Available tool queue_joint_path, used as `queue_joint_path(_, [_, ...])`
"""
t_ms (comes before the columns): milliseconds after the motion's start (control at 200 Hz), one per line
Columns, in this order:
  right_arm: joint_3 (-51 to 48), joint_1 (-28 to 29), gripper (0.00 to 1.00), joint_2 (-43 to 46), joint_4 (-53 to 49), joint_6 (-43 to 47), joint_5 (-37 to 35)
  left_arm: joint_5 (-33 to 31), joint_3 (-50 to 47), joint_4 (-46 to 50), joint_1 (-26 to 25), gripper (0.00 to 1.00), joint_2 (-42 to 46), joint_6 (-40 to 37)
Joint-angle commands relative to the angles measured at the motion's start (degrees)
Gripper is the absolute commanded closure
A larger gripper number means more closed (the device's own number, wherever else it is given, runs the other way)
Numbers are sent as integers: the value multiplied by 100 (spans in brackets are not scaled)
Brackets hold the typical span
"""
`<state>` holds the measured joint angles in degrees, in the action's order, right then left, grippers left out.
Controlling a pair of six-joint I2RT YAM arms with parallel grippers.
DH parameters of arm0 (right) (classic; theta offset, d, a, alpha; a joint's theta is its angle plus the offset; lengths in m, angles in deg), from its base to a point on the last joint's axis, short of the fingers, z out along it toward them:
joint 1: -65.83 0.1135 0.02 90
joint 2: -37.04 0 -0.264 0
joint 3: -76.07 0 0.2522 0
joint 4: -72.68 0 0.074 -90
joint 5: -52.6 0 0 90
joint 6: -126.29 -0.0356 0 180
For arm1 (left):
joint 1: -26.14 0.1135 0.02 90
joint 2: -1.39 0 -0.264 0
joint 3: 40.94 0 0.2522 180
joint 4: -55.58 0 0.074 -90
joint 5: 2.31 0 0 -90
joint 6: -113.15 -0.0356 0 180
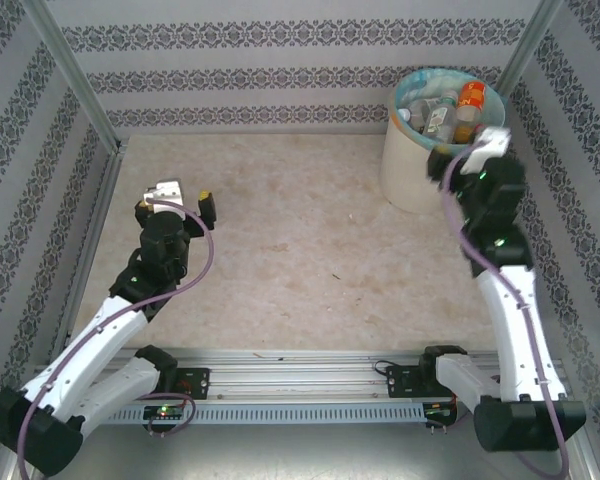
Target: Put the plastic bottles in the bin
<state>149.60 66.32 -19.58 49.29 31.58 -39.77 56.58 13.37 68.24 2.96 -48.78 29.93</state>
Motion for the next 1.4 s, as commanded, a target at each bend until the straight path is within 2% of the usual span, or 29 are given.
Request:
queue_joint_path(0, [-1696,484,25,224,1570,999,107,-537,-776,-1290,421,0,-143,-646])
queue_joint_path(95, [-2832,680,24,441,2172,1128,-47,-497,-1490,-2025,678,0,-323,-633])
queue_joint_path(270, [-4272,524,24,243,3812,668,-375,-187,-2177,-2511,1030,0,-646,-523])
queue_joint_path(450, [-4636,303,23,-1052,5311,380,-497,924,-2799,-4177,1512,0,-1379,-745])
queue_joint_path(500, [-4516,265,23,-1197,5339,420,-148,1281,-2846,-4563,1665,0,-1733,-784])
queue_joint_path(560, [-4535,233,23,-1645,6072,465,181,1590,-2834,-5121,1836,0,-2237,-827])
queue_joint_path(624, [-4554,159,22,-1987,6434,606,376,2006,-2748,-5462,1916,0,-2578,-921])
queue_joint_path(709, [-4909,-189,22,-2875,8018,149,540,2545,-2535,-5437,2154,0,-2973,-662])
queue_joint_path(754, [-5100,-346,21,-3384,8915,-133,358,2734,-2531,-5825,2196,0,-3361,-667])
queue_joint_path(854, [-4922,-429,19,-3019,8103,-337,-15,3063,-2570,-7063,2196,0,-4313,-858])
queue_joint_path(929, [-4849,-357,14,-3291,8389,-278,-120,2985,-2483,-6186,2195,0,-3900,-768])
queue_joint_path(944, [-4839,-335,4,-3294,8367,-274,-166,2882,-2436,-6117,2195,0,-3926,-748])
queue_joint_path(959, [-4828,-312,2,-3268,8295,-266,-209,2747,-2375,-6115,2195,0,-3990,-718])
queue_joint_path(1019, [-4712,-271,2,-3126,7875,-216,-280,2137,-2154,-6026,2155,0,-4137,-583])
queue_joint_path(1069, [-4596,-226,2,-3049,7578,-176,-315,2065,-1997,-5411,2151,0,-3981,-479])
queue_joint_path(1109, [-4498,-178,2,-3052,7425,-136,-347,1985,-1947,-5452,2155,0,-4058,-492])
queue_joint_path(1159, [-4338,-138,2,-3100,7194,-78,-323,2062,-2028,-5670,2151,0,-4081,-538])
queue_joint_path(1254, [-3960,-59,2,-3101,6488,153,73,2132,-1933,-5504,2151,0,-4097,-562])
queue_joint_path(1314, [-3834,-49,2,-3120,6439,293,430,2145,-1929,-5473,2154,0,-4083,-537])
queue_joint_path(1399, [-3837,-49,2,-3111,6437,288,434,2144,-1928,-5427,2159,0,-4071,-531])
